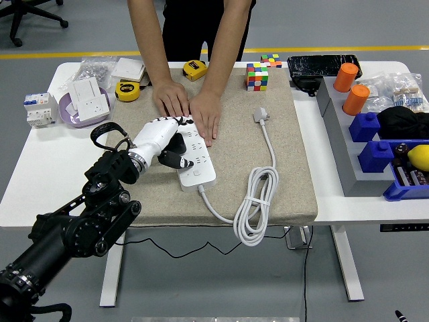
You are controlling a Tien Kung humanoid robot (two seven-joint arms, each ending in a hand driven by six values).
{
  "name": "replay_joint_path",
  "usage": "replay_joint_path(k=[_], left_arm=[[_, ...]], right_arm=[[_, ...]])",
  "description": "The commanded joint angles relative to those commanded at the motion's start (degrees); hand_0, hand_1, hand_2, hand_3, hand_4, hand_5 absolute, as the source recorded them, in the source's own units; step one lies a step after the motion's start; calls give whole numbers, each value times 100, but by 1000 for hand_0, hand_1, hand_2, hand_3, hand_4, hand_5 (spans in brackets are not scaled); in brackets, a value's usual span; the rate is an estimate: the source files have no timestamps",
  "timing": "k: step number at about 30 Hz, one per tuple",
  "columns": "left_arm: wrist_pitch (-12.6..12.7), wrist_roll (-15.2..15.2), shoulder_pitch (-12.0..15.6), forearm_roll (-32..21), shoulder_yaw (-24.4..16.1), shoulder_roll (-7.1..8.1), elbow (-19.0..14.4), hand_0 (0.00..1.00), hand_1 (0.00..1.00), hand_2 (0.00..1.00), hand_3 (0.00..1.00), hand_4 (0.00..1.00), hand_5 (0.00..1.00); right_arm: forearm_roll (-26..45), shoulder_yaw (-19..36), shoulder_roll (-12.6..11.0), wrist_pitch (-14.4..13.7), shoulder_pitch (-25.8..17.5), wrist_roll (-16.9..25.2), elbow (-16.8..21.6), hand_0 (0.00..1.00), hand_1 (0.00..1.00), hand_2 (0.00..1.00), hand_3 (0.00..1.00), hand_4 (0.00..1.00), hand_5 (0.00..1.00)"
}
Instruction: Pick up the plug,place it near the board,insert it into the board,press the button
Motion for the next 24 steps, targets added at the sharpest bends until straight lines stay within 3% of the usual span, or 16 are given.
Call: replay_joint_path(k=[9, 10, 15, 16, 21, 22, 24], left_arm=[[-40, 23, -36, 143, -62, 0, 250, 808, 810, 765, 781, 998, 353], [-46, 32, -36, 166, -77, 0, 267, 789, 804, 762, 784, 950, 428], [16, 68, -53, 291, -112, 0, 319, 789, 804, 762, 784, 950, 428], [35, 70, -56, 313, -116, 0, 326, 741, 757, 726, 747, 878, 417], [131, 59, -81, 412, -127, 0, 402, 741, 757, 726, 747, 878, 417], [142, 56, -85, 420, -131, 0, 415, 685, 689, 657, 644, 839, 374], [173, 48, -93, 446, -144, 0, 461, 685, 689, 657, 644, 839, 374]], right_arm=[[2, -20, -11, -3, -15, 7, 0, 998, 859, 763, 775, 998, 980], [-4, -16, -12, -4, -17, 7, 0, 998, 860, 764, 776, 998, 981], [0, -29, -13, -2, -21, 13, 0, 998, 860, 764, 776, 998, 981], [3, -33, -13, -1, -21, 14, 0, 998, 859, 763, 777, 998, 981], [1, -28, -11, -3, -19, 14, 0, 998, 859, 763, 777, 998, 981], [0, -27, -12, -3, -19, 14, 0, 998, 859, 763, 778, 998, 980], [3, -30, -14, -3, -19, 16, 0, 998, 859, 763, 778, 998, 980]])
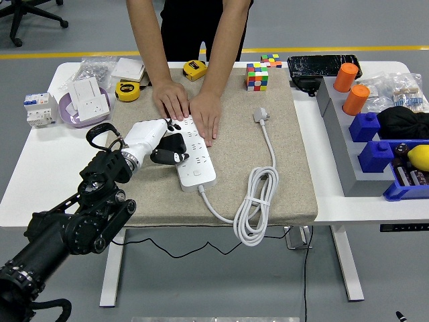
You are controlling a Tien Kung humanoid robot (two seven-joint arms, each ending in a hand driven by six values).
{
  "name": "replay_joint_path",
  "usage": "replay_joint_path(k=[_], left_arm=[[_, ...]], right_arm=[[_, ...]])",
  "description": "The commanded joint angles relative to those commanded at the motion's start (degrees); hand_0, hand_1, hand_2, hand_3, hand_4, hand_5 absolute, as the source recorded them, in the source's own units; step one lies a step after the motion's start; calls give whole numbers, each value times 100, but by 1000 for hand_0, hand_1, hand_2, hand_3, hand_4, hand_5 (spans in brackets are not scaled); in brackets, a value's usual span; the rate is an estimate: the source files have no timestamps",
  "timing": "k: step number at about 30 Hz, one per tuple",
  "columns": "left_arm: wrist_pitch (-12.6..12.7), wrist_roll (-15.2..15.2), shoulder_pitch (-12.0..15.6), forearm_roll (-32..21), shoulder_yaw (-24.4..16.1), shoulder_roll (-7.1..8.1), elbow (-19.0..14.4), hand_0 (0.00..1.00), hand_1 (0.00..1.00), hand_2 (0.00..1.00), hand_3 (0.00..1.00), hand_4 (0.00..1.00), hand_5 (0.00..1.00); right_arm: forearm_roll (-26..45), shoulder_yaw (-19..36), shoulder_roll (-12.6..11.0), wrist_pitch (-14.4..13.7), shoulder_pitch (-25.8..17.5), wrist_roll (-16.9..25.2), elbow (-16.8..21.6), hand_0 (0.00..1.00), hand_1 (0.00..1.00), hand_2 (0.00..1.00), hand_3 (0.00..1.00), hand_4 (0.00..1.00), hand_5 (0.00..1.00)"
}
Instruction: Pick up the plug,place it near the board,insert it into the board,press the button
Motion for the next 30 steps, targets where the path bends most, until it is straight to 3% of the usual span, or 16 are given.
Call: replay_joint_path(k=[3, 4, 9, 10, 15, 16, 21, 22, 27, 28, 30], left_arm=[[63, -48, -12, -19, -5, 0, 64, 685, 689, 657, 644, 839, 374], [77, -58, -13, -16, -6, 0, 77, 613, 641, 610, 594, 833, 394], [107, -66, -24, 36, 0, 0, 125, 613, 641, 610, 594, 833, 394], [111, -67, -26, 39, 2, 0, 130, 562, 613, 587, 571, 823, 378], [177, -98, -37, 82, -8, 0, 151, 562, 613, 587, 571, 823, 378], [198, -110, -40, 89, -11, 0, 156, 410, 514, 543, 535, 786, 308], [232, -123, -58, 115, -6, 0, 203, 410, 514, 543, 535, 786, 308], [239, -127, -59, 115, -4, 0, 211, 350, 408, 488, 513, 714, 197], [240, -107, -67, 115, 7, 0, 222, 350, 408, 488, 513, 714, 197], [233, -100, -68, 115, 3, 0, 233, 325, 272, 410, 475, 682, 96], [219, -78, -63, 115, -4, 0, 254, 325, 272, 410, 475, 682, 96]], right_arm=[[-6, 6, -3, -2, 2, -1, 0, 998, 859, 763, 778, 998, 980], [-5, 3, -2, -1, 1, 0, 0, 998, 859, 763, 778, 998, 980], [-3, -2, -2, -1, 0, 2, 0, 998, 859, 763, 778, 998, 980], [-5, 1, -2, -2, 0, 1, 0, 998, 859, 762, 777, 998, 980], [-29, 33, -2, -9, -1, -3, 0, 998, 859, 762, 777, 998, 980], [-31, 37, -2, -10, 1, -4, 0, 998, 859, 762, 777, 998, 980], [-8, 20, -1, -10, 14, 3, 0, 998, 859, 762, 777, 998, 980], [-5, 20, 0, -11, 19, 4, 0, 998, 859, 761, 778, 998, 980], [-21, 46, 0, -16, 22, 2, 0, 998, 859, 761, 778, 998, 980], [-21, 48, -1, -16, 22, 2, 0, 998, 858, 762, 778, 998, 979], [-21, 56, 1, -22, 22, 2, 0, 998, 858, 762, 778, 998, 979]])
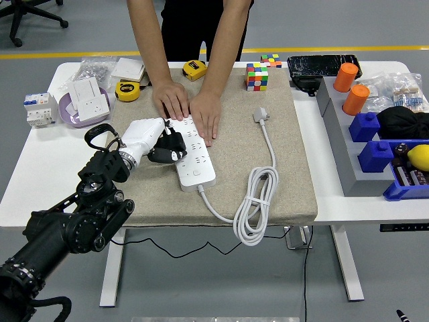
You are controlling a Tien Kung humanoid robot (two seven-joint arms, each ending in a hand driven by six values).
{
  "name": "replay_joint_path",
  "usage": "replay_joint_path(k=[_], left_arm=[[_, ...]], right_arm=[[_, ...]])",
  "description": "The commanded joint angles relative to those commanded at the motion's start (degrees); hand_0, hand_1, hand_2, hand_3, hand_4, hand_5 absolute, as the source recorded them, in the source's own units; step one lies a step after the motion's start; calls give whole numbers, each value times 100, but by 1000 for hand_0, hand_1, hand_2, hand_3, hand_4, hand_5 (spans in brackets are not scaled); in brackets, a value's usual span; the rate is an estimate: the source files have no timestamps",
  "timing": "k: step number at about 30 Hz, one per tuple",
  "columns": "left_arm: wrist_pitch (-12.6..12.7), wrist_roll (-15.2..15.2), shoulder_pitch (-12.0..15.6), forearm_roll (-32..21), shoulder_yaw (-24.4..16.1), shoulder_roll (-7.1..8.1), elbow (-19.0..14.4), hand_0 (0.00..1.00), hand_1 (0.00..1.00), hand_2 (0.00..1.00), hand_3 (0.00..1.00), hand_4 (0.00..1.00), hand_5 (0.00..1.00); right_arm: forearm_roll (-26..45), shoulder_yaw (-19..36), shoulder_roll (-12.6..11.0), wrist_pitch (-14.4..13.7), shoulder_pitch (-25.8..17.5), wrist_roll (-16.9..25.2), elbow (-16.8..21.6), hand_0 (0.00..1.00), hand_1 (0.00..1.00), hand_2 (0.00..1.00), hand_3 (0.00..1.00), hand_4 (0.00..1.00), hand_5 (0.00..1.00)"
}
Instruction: Pick up the plug,place it near the board,insert it into the board,press the button
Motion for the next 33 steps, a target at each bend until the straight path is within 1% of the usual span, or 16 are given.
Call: replay_joint_path(k=[3, 4, 21, 22, 25, 29, 33], left_arm=[[38, 5, 6, 0, 5, 0, -7, 325, 272, 410, 475, 682, 96], [60, 3, 5, 0, 2, 0, -14, 304, 165, 261, 411, 661, 79], [174, -54, 5, -11, 9, 0, 10, 300, 151, 238, 383, 661, 83], [182, -63, 8, -35, 18, 0, 14, 296, 141, 228, 357, 664, 97], [219, -99, 28, -251, 46, 0, 50, 296, 141, 228, 357, 664, 97], [272, -167, 54, -679, 84, 0, 117, 294, 135, 221, 353, 663, 102], [322, -211, 59, -887, 73, 0, 155, 294, 135, 221, 353, 663, 102]], right_arm=[[2, 2, 1, -9, 0, 4, 0, 998, 858, 762, 778, 998, 979], [1, 4, 1, -12, -1, 5, 0, 998, 859, 761, 778, 998, 980], [18, -4, 0, -18, -3, 11, 0, 998, 858, 761, 778, 998, 980], [16, -3, -1, -18, -3, 12, 0, 998, 858, 761, 778, 998, 981], [8, -1, -4, -17, -10, 11, 0, 998, 858, 761, 778, 998, 981], [2, -3, -5, -17, -17, 13, 0, 998, 859, 761, 778, 998, 981], [-1, -4, -4, -16, -24, 14, 0, 998, 859, 761, 778, 998, 981]])
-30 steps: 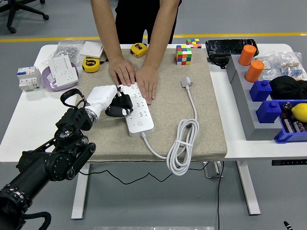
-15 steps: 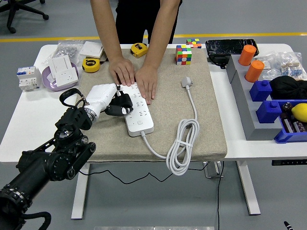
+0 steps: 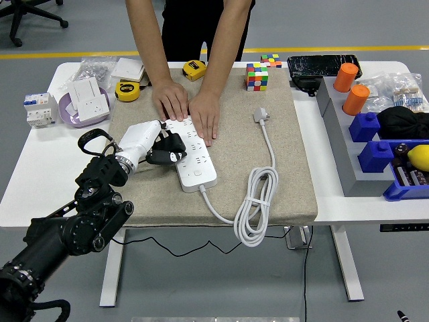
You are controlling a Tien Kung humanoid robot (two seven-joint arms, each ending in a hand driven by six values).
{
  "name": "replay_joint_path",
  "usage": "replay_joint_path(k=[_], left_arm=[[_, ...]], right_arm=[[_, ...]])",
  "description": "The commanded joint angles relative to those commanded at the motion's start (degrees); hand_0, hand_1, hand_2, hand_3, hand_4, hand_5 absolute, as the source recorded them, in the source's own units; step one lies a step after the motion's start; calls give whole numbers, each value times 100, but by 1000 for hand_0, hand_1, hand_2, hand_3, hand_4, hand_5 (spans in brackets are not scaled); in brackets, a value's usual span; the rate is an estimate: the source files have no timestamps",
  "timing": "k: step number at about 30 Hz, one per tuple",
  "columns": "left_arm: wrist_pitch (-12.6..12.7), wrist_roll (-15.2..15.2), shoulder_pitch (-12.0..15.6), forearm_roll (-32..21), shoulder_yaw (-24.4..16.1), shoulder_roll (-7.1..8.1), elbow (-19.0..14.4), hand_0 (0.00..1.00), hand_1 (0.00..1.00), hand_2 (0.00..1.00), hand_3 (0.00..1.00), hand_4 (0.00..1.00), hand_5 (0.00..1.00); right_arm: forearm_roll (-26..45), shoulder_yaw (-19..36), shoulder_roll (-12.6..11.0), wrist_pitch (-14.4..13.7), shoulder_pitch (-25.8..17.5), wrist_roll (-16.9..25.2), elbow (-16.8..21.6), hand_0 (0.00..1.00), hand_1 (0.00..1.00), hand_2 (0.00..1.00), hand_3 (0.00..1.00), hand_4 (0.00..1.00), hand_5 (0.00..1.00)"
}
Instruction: Pick up the plug,place it near the board,insert it into the board,press the button
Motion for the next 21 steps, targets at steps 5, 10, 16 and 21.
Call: replay_joint_path(k=[5, 10, 16, 21], left_arm=[[39, -51, 2, -187, -41, 0, 21, 294, 131, 217, 348, 662, 110], [36, -50, -23, -92, -81, 0, 13, 294, 129, 216, 340, 656, 115], [38, -59, -41, -62, -75, 0, -26, 293, 126, 216, 338, 657, 115], [35, -63, -49, -55, -41, 0, -37, 292, 123, 214, 334, 657, 115]], right_arm=[[-9, 7, 0, -2, -12, 3, 0, 998, 859, 761, 778, 998, 982], [-11, 14, -3, -4, -15, 6, 0, 998, 859, 761, 778, 998, 983], [-1, 17, -2, -10, -5, 10, 0, 998, 860, 761, 778, 998, 984], [-8, 37, -3, -16, 2, 11, 0, 998, 859, 761, 778, 998, 984]])
